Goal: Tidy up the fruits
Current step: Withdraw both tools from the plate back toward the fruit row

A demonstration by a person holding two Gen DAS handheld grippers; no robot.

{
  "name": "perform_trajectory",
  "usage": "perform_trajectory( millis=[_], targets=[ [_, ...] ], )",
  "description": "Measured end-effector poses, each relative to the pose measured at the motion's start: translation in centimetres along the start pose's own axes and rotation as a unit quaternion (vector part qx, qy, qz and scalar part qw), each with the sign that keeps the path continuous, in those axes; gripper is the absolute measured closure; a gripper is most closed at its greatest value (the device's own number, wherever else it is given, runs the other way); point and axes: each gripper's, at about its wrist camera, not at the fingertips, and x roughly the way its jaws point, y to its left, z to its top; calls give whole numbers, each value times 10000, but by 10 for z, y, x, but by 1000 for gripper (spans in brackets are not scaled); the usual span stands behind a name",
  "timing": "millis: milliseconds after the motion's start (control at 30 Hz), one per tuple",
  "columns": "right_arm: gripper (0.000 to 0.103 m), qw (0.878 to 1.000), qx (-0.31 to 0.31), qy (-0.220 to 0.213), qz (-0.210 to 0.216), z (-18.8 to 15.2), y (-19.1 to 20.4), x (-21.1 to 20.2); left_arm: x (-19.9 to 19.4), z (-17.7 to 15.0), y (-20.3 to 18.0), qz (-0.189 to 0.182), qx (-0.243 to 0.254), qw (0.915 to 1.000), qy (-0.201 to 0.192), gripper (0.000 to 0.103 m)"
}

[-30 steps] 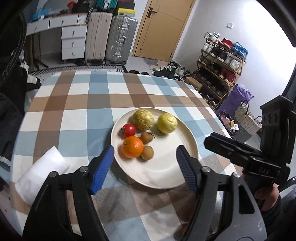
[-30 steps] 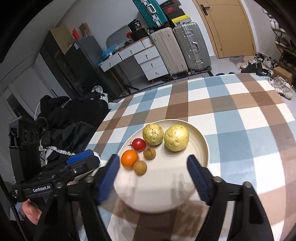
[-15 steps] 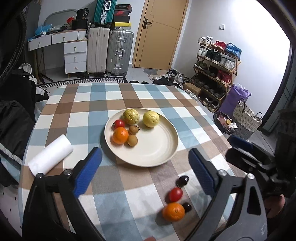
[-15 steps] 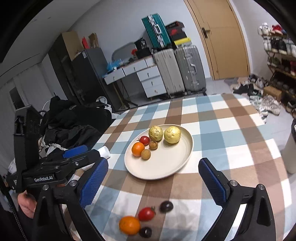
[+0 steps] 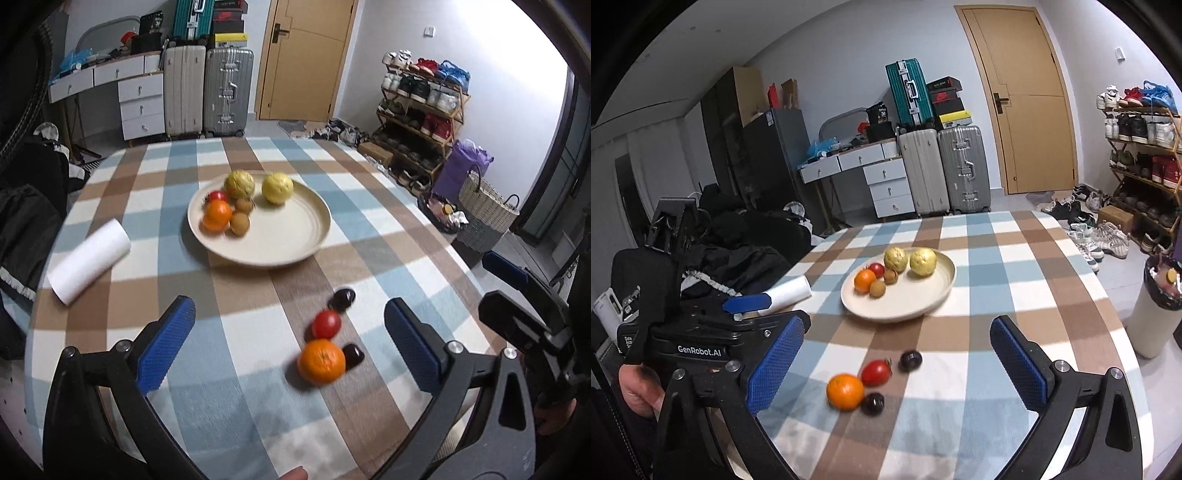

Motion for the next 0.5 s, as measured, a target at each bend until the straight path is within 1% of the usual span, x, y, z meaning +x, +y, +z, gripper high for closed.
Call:
perform_trajectory(
  millis=[100, 233, 500],
  targets=[
    [0, 9999, 37, 99, -47, -12, -2, -2, 6, -12, 0, -74, 20, 9999, 112, 1],
    [0, 9995, 80, 271, -115, -27, -6, 1, 14, -26, -3, -69, 122, 9995, 272, 1],
    [0, 9983, 120, 547, -175, -49, -11, 7, 30, -40, -2, -152, 130, 9987, 460, 1]
  ],
)
